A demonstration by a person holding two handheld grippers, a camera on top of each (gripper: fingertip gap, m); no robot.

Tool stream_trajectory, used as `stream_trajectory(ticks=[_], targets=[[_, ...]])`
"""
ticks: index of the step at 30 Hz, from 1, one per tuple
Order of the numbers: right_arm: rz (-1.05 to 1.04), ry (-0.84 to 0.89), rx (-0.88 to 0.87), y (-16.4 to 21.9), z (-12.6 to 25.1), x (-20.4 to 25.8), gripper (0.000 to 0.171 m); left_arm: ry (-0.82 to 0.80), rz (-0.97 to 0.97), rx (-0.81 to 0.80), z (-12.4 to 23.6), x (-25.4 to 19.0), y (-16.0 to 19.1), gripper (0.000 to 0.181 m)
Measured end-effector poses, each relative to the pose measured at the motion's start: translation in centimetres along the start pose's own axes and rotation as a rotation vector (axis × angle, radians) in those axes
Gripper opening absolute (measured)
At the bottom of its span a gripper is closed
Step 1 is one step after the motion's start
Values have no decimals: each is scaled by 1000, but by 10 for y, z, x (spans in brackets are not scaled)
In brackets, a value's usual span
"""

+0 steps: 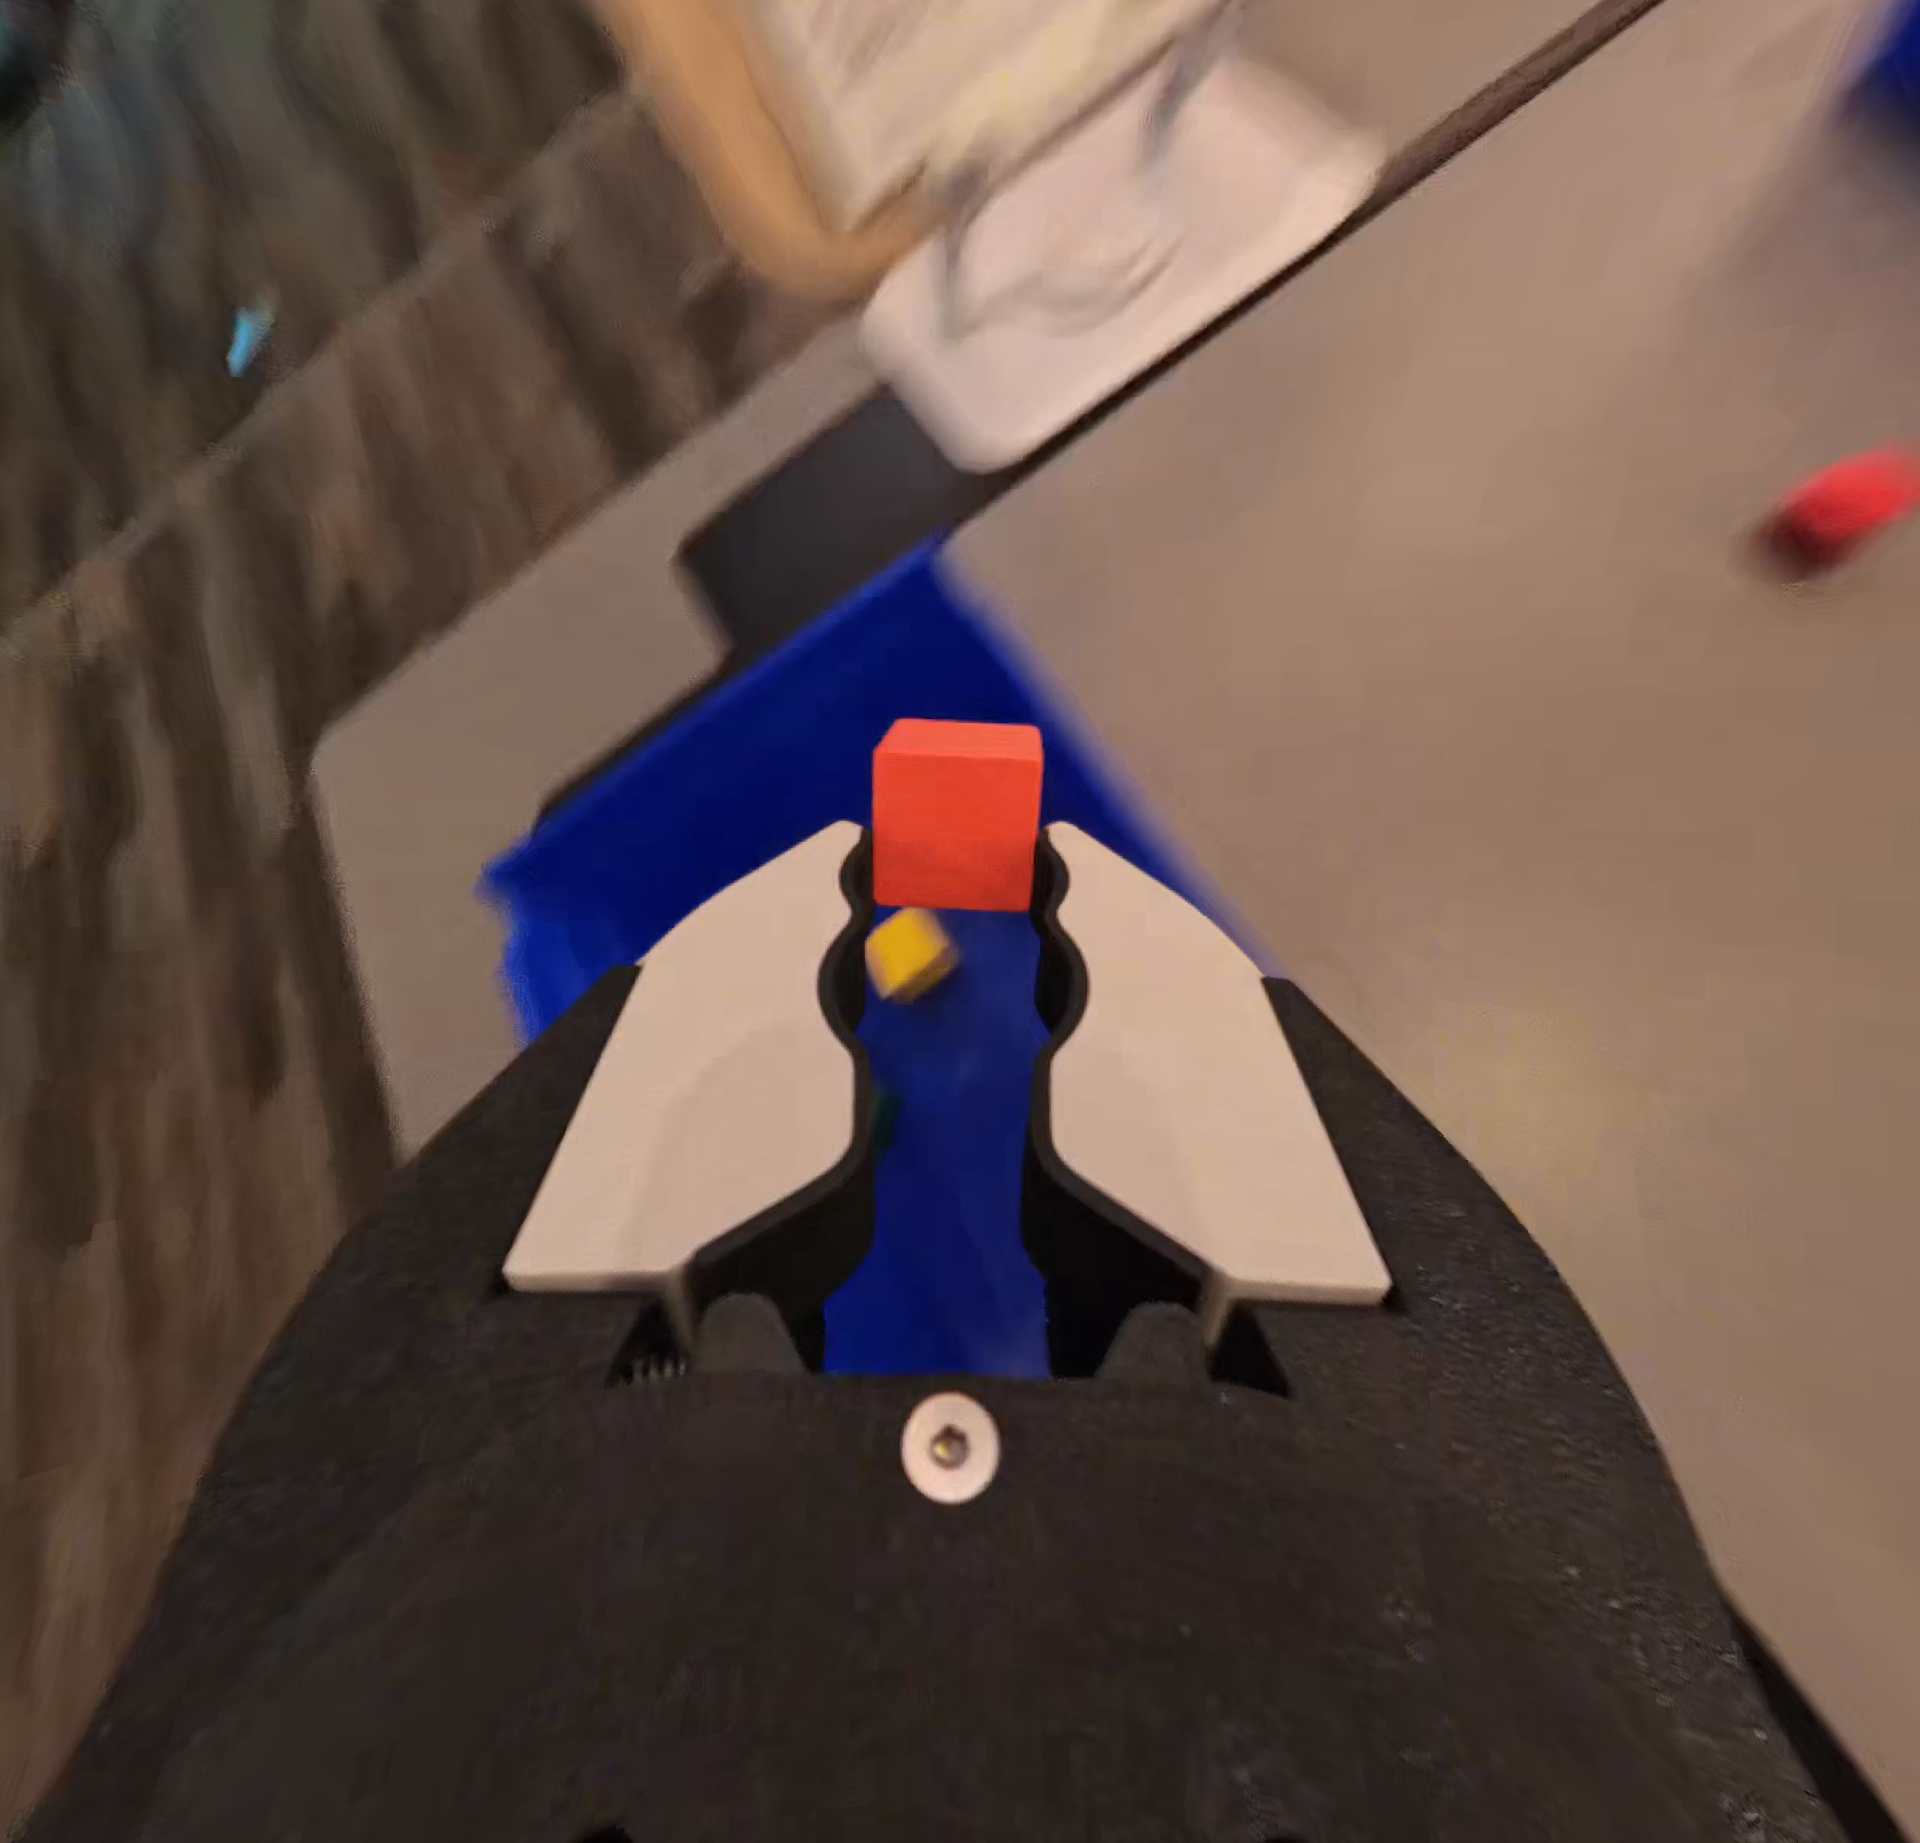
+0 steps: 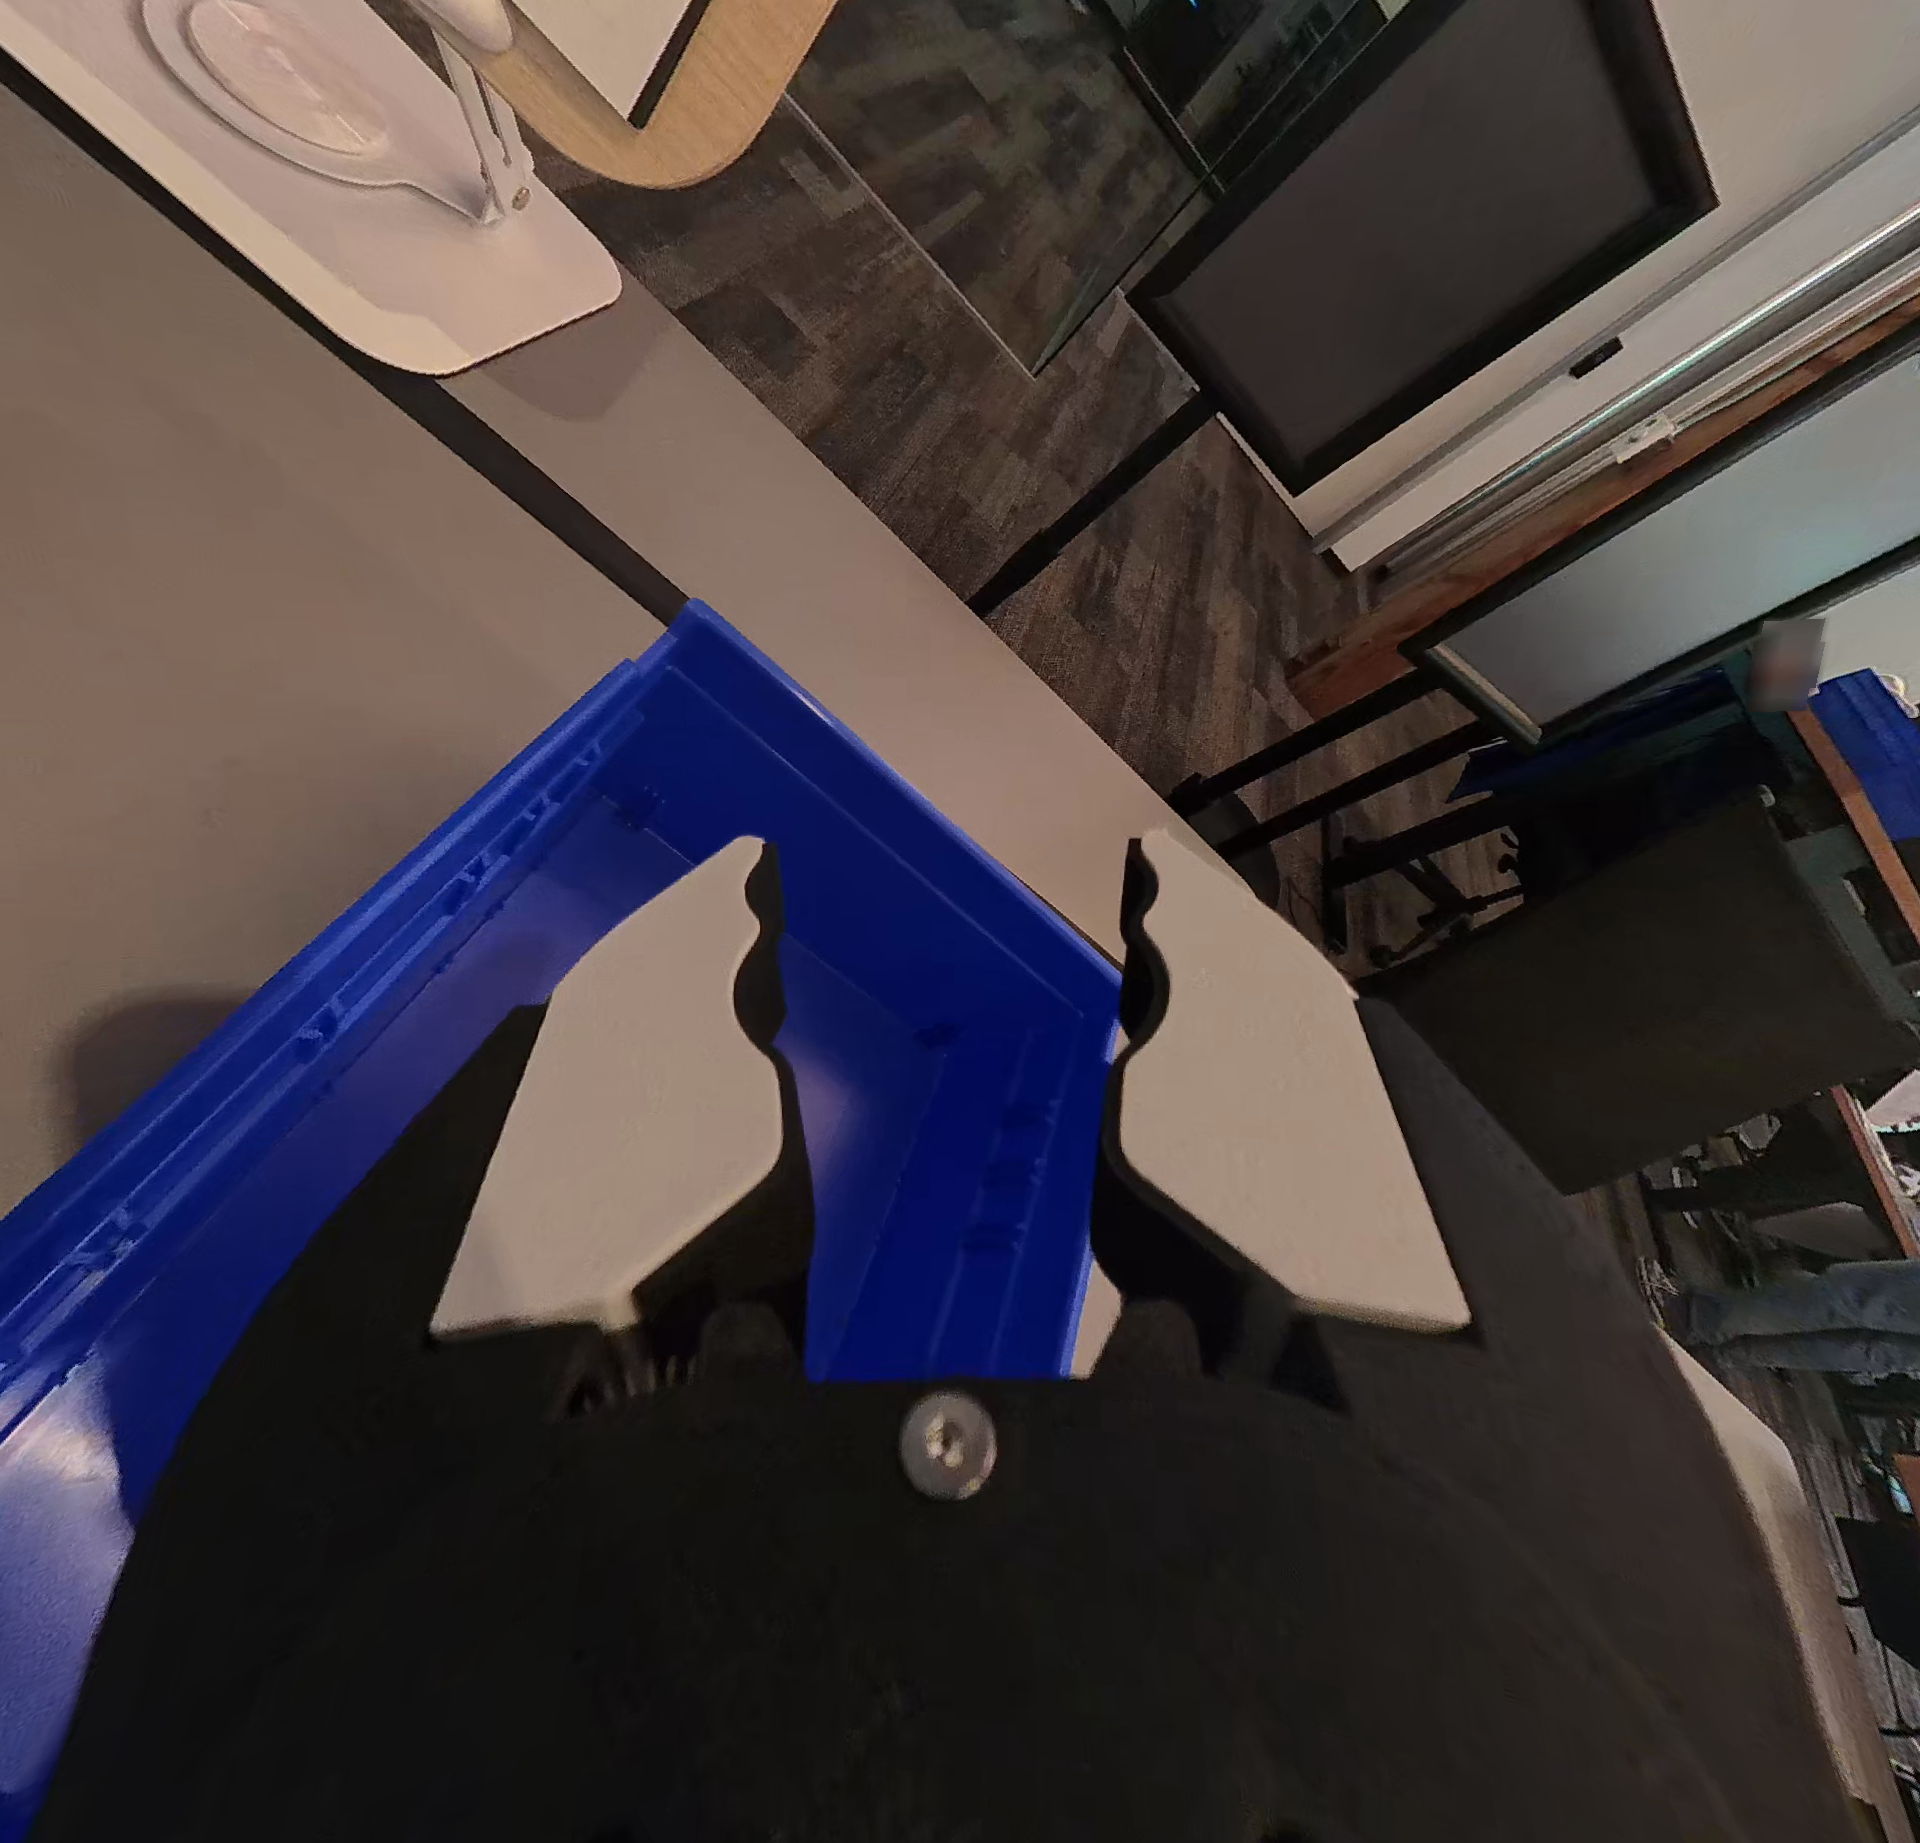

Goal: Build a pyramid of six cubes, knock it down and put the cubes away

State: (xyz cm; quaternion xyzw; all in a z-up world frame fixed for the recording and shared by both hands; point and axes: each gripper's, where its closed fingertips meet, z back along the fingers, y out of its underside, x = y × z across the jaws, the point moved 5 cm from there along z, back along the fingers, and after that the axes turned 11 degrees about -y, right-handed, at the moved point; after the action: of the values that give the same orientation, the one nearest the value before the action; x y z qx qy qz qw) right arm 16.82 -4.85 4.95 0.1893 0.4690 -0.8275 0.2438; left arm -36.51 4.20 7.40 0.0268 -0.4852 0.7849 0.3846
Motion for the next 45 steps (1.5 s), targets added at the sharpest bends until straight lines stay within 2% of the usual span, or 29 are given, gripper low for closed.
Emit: stream_trajectory(ticks=[3, 5, 8, 12, 16, 22, 45], targets=[[1, -6, 7, 0, -1, 1, 64, 254, -181, -228, 22, -80, -48, 29], [8, -13, 13, 0, -2, 4, 64, 382, -336, -246, 10, -143, -61, 28], [27, -25, 13, -4, -2, 9, 64, 495, -481, -122, -34, -221, -54, 29], [41, -42, 14, -7, -3, 14, 64, 490, -594, 86, -95, -264, -28, 29], [37, -55, 21, -6, -5, 15, 64, 567, -597, 148, -120, -279, -20, 29], [34, -65, 31, -4, -7, 15, 64, 601, -643, 128, -136, -280, -18, 29], [0, -78, 36, 3, -5, 7, 64, 651, -731, 164, -147, -294, -22, 29]])
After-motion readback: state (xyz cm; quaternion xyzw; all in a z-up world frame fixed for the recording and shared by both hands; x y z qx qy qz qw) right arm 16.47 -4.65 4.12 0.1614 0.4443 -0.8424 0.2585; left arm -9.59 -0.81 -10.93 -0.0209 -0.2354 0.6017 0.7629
